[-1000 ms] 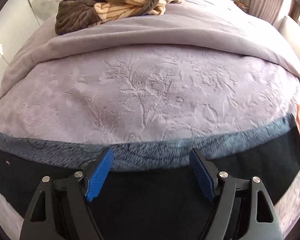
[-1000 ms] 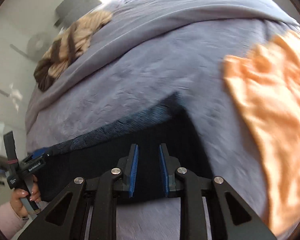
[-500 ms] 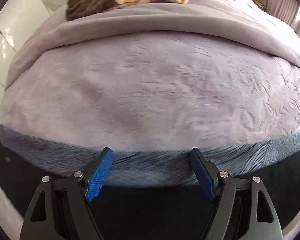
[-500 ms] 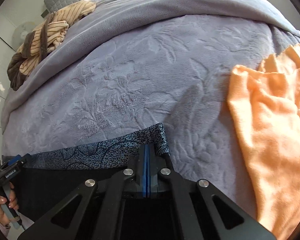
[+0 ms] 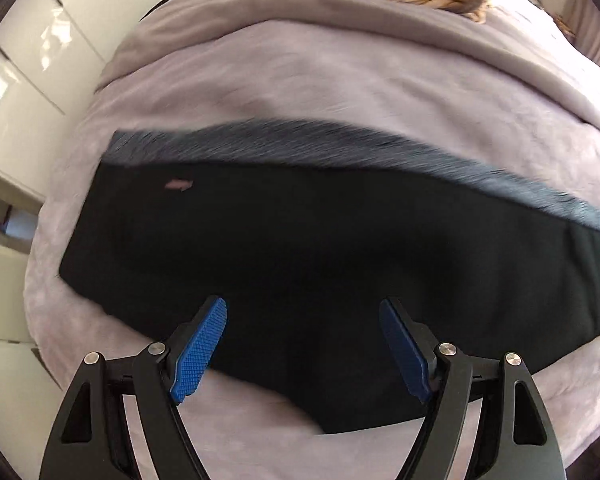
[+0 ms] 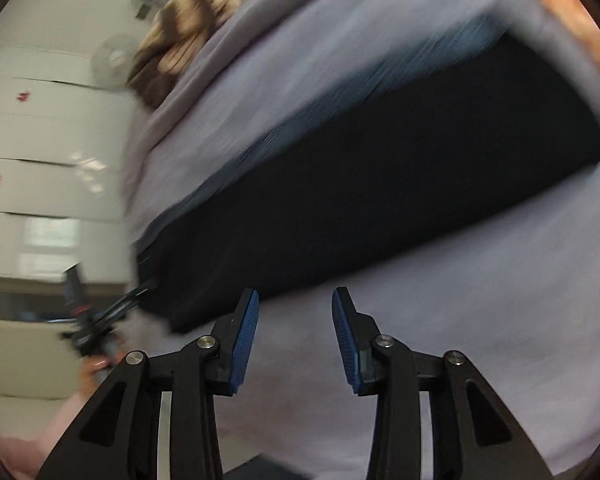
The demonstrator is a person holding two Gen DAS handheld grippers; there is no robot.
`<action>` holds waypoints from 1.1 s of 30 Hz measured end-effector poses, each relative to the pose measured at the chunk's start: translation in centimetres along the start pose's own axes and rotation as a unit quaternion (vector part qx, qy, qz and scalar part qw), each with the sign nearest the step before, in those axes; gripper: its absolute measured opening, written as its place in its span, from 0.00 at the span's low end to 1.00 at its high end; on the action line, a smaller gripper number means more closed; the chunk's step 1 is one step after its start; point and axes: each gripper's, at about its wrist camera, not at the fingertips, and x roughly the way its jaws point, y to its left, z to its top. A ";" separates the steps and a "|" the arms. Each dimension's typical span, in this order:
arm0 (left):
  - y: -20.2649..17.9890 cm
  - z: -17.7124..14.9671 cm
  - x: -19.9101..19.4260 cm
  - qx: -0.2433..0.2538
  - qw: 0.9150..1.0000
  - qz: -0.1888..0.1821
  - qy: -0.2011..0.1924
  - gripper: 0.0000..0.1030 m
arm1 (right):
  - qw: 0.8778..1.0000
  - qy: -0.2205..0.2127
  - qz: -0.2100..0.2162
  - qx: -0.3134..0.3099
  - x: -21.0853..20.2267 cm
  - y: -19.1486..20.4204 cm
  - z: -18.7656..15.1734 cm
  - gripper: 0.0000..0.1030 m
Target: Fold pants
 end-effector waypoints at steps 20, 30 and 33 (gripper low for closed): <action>4.2 -5.0 5.2 -0.119 0.955 -0.257 0.090 0.48 | 0.990 -0.040 0.057 0.126 14.3 4.2 -1.8 0.13; 3.3 -6.1 5.1 -0.053 0.974 -0.216 0.049 0.56 | 0.997 -0.026 -0.029 0.061 14.1 3.6 -3.1 0.22; 3.9 -5.8 3.3 -0.044 0.977 -0.203 0.049 0.59 | 0.997 -0.003 -0.059 0.054 12.4 4.7 -3.6 0.23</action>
